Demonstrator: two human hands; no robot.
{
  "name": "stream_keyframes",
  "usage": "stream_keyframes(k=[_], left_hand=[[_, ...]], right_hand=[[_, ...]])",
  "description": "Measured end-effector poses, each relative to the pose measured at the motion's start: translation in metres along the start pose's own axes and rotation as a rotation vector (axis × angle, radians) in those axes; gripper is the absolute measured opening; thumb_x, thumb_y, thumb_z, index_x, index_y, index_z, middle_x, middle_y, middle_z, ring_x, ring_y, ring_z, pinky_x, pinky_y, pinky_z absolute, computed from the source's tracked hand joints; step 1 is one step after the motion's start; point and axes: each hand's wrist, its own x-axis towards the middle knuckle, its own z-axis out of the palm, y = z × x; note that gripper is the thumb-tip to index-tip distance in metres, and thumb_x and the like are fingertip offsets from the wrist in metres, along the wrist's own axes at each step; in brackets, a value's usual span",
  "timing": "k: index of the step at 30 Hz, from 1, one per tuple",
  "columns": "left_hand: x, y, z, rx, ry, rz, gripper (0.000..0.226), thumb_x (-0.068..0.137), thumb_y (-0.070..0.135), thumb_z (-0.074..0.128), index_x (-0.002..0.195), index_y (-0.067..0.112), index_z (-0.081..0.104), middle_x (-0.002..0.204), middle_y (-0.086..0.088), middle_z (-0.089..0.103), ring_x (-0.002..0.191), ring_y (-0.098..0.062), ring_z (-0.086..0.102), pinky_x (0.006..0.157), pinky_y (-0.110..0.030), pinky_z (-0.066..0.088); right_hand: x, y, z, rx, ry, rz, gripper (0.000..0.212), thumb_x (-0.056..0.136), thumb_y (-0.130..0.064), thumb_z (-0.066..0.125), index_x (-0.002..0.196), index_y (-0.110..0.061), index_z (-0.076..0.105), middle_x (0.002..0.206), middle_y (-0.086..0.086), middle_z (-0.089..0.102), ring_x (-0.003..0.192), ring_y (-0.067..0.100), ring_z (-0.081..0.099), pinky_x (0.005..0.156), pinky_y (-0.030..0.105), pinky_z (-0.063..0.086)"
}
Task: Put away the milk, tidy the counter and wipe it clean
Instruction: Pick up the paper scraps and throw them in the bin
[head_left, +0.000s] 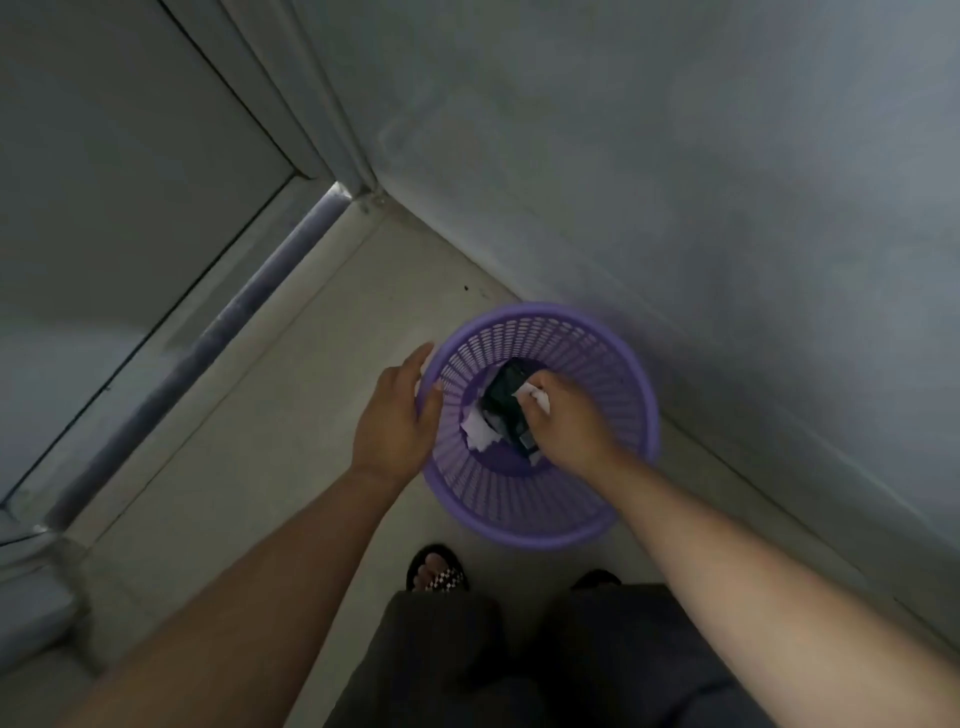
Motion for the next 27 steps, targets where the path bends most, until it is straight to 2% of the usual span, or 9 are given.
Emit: stream_keyframes(k=[2,4,8,12,14,16,19,23,27], left_hand=[[0.007,-0.017,0.017,-0.028,0.044,0.116,0.044,0.098,0.029,0.041,0.141,0.019,0.039,0.126,-0.005,0.055,0.107,-0.009,0.051,0.083,-0.011,0.035],[0.01,-0.03,0.027,-0.046,0.083,0.175,0.044,0.096,0.026,0.042,0.139,0.017,0.04,0.119,0.004,0.053,0.103,0.003,0.045,0.082,0.002,0.029],[0.01,-0.041,0.035,-0.075,0.143,0.248,0.042,0.096,0.021,0.044,0.138,0.023,0.038,0.112,0.007,0.05,0.098,0.001,0.048,0.082,-0.001,0.035],[0.01,-0.039,0.033,-0.087,0.099,0.216,0.043,0.097,0.022,0.044,0.139,0.021,0.037,0.116,0.005,0.05,0.101,0.003,0.046,0.085,-0.002,0.036],[0.009,-0.033,0.023,-0.057,-0.008,0.168,0.047,0.097,0.032,0.041,0.142,0.023,0.033,0.127,-0.001,0.052,0.109,-0.006,0.048,0.091,-0.014,0.041],[0.005,-0.023,0.004,0.025,-0.15,0.09,0.057,0.094,0.043,0.036,0.146,0.025,0.026,0.136,-0.009,0.047,0.119,-0.019,0.048,0.096,-0.029,0.04],[-0.014,0.01,-0.038,0.183,-0.274,-0.031,0.065,0.093,0.046,0.04,0.149,0.019,0.02,0.147,-0.015,0.036,0.131,-0.029,0.039,0.103,-0.035,0.034],[-0.067,0.084,-0.118,0.145,-0.315,-0.05,0.055,0.095,0.035,0.047,0.145,0.018,0.031,0.142,-0.011,0.042,0.127,-0.026,0.043,0.102,-0.032,0.036],[-0.141,0.175,-0.216,0.052,-0.287,-0.059,0.039,0.094,0.028,0.051,0.131,0.017,0.051,0.12,0.0,0.055,0.112,-0.013,0.052,0.087,-0.021,0.036]], right_hand=[[0.026,0.025,0.026,-0.019,-0.014,0.017,0.019,0.095,-0.02,0.047,0.098,-0.003,0.056,0.102,0.015,0.061,0.091,0.026,0.057,0.078,0.039,0.049],[0.048,0.042,0.047,-0.085,-0.042,0.037,0.023,0.095,-0.022,0.045,0.106,-0.004,0.055,0.109,0.015,0.059,0.096,0.025,0.056,0.084,0.039,0.049],[0.075,0.058,0.073,-0.238,-0.14,0.048,0.035,0.095,-0.024,0.045,0.125,-0.006,0.047,0.129,0.015,0.049,0.112,0.028,0.049,0.094,0.036,0.043],[0.072,0.056,0.069,-0.344,-0.226,0.103,0.049,0.095,-0.029,0.046,0.138,-0.008,0.035,0.147,0.012,0.028,0.127,0.03,0.037,0.104,0.037,0.035],[0.056,0.044,0.055,-0.343,-0.231,0.121,0.052,0.095,-0.031,0.046,0.139,-0.007,0.032,0.148,0.013,0.026,0.129,0.031,0.034,0.105,0.037,0.034],[0.032,0.025,0.033,-0.35,-0.246,0.131,0.055,0.095,-0.035,0.043,0.139,-0.006,0.03,0.146,0.015,0.029,0.129,0.032,0.033,0.105,0.039,0.033],[-0.017,-0.013,-0.008,-0.396,-0.289,0.159,0.055,0.095,-0.044,0.034,0.138,-0.01,0.032,0.146,0.014,0.03,0.133,0.033,0.025,0.107,0.044,0.029],[-0.101,-0.094,-0.072,-0.221,-0.177,0.172,0.048,0.097,-0.041,0.035,0.134,-0.01,0.04,0.141,0.013,0.04,0.128,0.031,0.034,0.106,0.038,0.03],[-0.198,-0.195,-0.149,-0.015,-0.104,0.185,0.046,0.094,-0.044,0.041,0.13,-0.017,0.044,0.134,0.002,0.046,0.115,0.019,0.048,0.093,0.03,0.039]])
